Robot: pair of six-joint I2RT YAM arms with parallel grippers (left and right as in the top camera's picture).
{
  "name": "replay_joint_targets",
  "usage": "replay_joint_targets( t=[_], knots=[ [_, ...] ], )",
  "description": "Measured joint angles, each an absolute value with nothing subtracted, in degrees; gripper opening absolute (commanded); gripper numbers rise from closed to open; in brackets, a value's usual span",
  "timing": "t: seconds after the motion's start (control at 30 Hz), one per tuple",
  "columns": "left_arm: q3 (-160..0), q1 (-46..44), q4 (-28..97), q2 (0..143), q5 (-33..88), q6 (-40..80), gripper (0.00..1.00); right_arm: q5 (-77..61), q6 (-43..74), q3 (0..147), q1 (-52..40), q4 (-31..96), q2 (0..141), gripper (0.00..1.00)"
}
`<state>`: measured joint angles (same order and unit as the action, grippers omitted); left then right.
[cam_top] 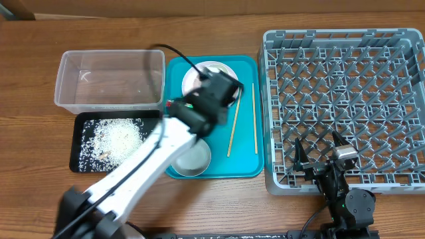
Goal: Sort waste into correct bins and load items into the dishwasher
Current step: 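Grasp the tissue with the left gripper and drop it into the clear bin, then move the left gripper back to the red wrapper and grasp it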
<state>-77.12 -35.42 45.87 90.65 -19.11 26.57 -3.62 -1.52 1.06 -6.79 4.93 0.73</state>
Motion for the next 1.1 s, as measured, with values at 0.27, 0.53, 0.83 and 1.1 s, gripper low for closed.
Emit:
replay_joint_targets(
  t=[0.27, 0.53, 0.83, 1.1],
  knots=[
    [-78.15, -19.05, 50.24, 86.28, -18.94, 27.22, 0.06, -3.62, -1.52, 1.06, -6.79, 4.95, 0.73, 1.00],
    [-78.15, -6.11, 49.87, 88.60, -16.45, 28.21, 0.16, -3.60, -1.54, 1.06, -6.79, 4.95, 0.73, 1.00],
    [-78.15, -0.47, 45.08, 92.99, -15.20, 28.42, 1.00, -3.60, -1.52, 1.06, -6.79, 4.93, 0.73, 1.00],
    [-78.15, 0.25, 45.41, 93.19, -10.83, 28.05, 0.95, -3.62, -1.52, 1.06, -6.79, 4.93, 0.73, 1.00]
  ],
)
